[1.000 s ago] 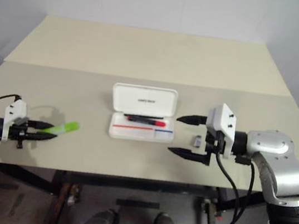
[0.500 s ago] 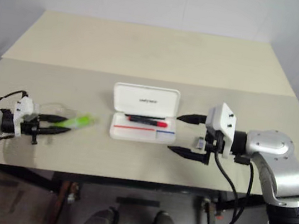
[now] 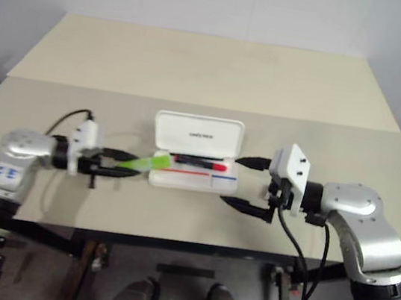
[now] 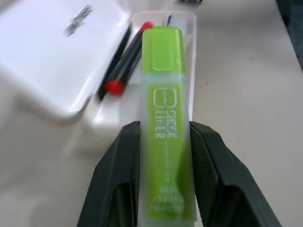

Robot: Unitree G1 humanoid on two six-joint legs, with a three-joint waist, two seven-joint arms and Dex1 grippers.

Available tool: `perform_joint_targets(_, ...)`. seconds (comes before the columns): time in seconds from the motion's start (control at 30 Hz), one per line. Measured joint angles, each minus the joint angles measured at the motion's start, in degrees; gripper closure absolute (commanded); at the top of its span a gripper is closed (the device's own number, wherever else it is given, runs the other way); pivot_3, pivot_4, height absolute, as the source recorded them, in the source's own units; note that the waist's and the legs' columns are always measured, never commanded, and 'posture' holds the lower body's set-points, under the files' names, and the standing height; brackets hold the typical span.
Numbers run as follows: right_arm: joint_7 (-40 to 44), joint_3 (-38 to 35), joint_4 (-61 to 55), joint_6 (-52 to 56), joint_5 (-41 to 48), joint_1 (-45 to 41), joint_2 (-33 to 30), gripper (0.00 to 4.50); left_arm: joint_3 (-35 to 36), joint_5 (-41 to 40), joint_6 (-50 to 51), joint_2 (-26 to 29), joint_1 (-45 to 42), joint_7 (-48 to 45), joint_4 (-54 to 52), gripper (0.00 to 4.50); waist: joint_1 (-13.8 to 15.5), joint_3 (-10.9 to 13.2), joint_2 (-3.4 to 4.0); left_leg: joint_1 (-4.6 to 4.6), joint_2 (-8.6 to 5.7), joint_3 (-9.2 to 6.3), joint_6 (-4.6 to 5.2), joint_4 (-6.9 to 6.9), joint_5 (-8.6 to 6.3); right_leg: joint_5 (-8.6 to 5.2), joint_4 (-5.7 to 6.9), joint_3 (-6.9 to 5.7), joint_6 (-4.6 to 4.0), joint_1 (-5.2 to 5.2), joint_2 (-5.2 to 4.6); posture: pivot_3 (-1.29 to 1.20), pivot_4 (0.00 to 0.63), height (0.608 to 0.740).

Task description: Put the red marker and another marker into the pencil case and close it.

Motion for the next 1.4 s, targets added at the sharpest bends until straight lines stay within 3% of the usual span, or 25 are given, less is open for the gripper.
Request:
perform_joint_targets(0.3, -5.14, -1.11, -3.87, 1.65, 0.58, 2.73, 0.01, 0.00, -5.93, 3.17, 0.00, -7.55, -6.40, 3.12, 3.16, 3.42, -0.24, 0.00, -0.01, 0.04, 0.01, 0.01, 0.00, 0.04, 0.00, 0.03, -0.02, 0.05, 0.04, 0.05, 0.08, 0.00, 0.150, 0.740)
perform_joint_targets(1.0, -11.08, -3.56, -8.96, 1.90, 2.34, 8.82, 0.17, 0.00, -9.37, 8.43, -8.25, -9.84, -13.27, 0.77, 17.26, 3.42, -0.12, 0.01, -0.01, 0.04, 0.00, -0.01, 0.01, 0.06, 0.00, 0.03, -0.07, 0.05, 0.05, 0.12, 0.08, 0.00, 0.150, 0.740)
perform_joint_targets(1.03, -11.08, -3.56, -8.96, 1.43, 2.33, 8.89, 0.20, 0.00, -9.37, 8.44, -8.27, -9.97, -13.29, 0.57, 17.26, 2.69, -0.13, 0.01, -0.01, 0.04, 0.00, -0.01, 0.01, 0.06, 0.00, 0.03, -0.07, 0.05, 0.05, 0.12, 0.08, 0.00, 0.150, 0.740)
perform_joint_targets(1.23, -11.07, -3.56, -8.88, -0.03, 2.23, 9.31, 0.23, 0.00, -9.19, 7.71, -7.51, -10.43, -13.79, -1.15, 16.88, 0.78, -0.09, 0.01, -0.02, 0.03, 0.00, -0.02, 0.01, 0.05, -0.01, 0.03, -0.10, 0.05, 0.06, 0.13, 0.09, 0.00, 0.150, 0.740)
perform_joint_targets(1.4, -11.08, -3.55, -8.75, -0.19, 2.21, 9.31, 0.28, 0.00, -9.17, 7.52, -6.99, -10.48, -13.73, -2.35, 16.50, 0.78, -0.12, 0.01, -0.02, 0.04, 0.00, -0.02, 0.01, 0.06, -0.01, 0.03, -0.09, 0.05, 0.06, 0.13, 0.09, 0.00, 0.150, 0.740)
